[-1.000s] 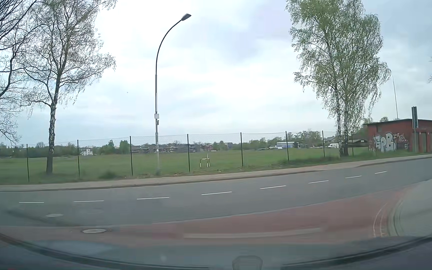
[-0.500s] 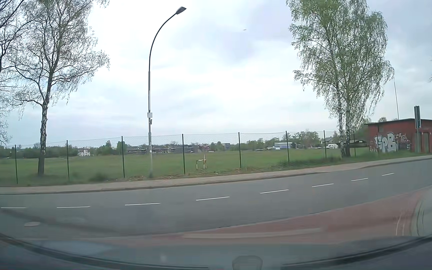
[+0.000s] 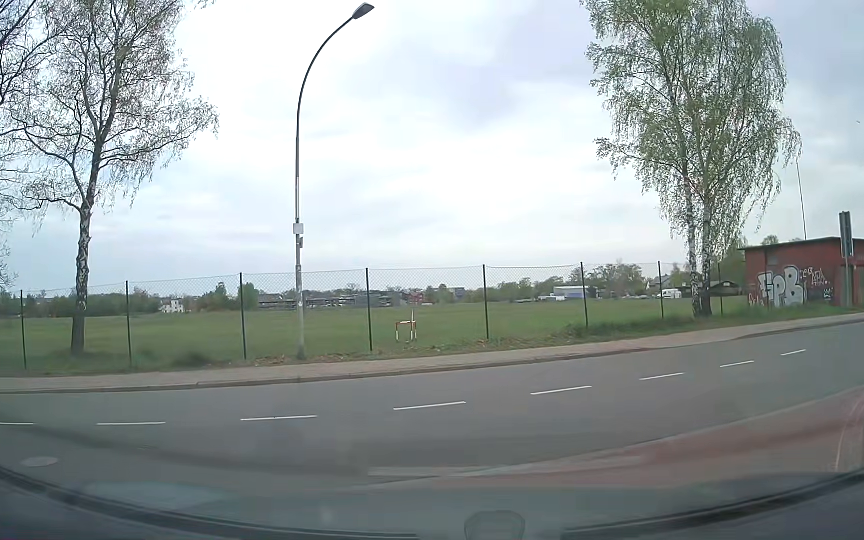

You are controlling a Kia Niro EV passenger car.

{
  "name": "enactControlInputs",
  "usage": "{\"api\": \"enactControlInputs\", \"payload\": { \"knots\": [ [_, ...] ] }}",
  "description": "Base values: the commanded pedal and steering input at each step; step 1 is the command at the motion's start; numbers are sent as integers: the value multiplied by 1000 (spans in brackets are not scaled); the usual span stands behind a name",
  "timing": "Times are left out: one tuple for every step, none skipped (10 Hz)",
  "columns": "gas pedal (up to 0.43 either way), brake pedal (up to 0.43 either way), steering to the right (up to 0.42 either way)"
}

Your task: Follow the waypoints while adhering to traffic rules and regulations

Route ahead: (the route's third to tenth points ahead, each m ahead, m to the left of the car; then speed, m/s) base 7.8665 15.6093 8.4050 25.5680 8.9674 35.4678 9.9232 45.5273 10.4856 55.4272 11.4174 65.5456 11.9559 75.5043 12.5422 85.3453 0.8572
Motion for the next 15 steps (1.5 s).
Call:
{"api": "enactControlInputs", "payload": {
  "knots": [
    [0,91,-155],
    [0,49,-170],
    [0,12,-186],
    [0,6,-201],
    [0,0,-212],
    [0,0,-223],
    [0,0,-235],
    [0,0,-247],
    [0,0,-266],
    [59,0,-300],
    [98,0,-334],
    [110,0,-362],
    [110,0,-393],
    [110,0,-417],
    [110,0,-434]
  ]
}}
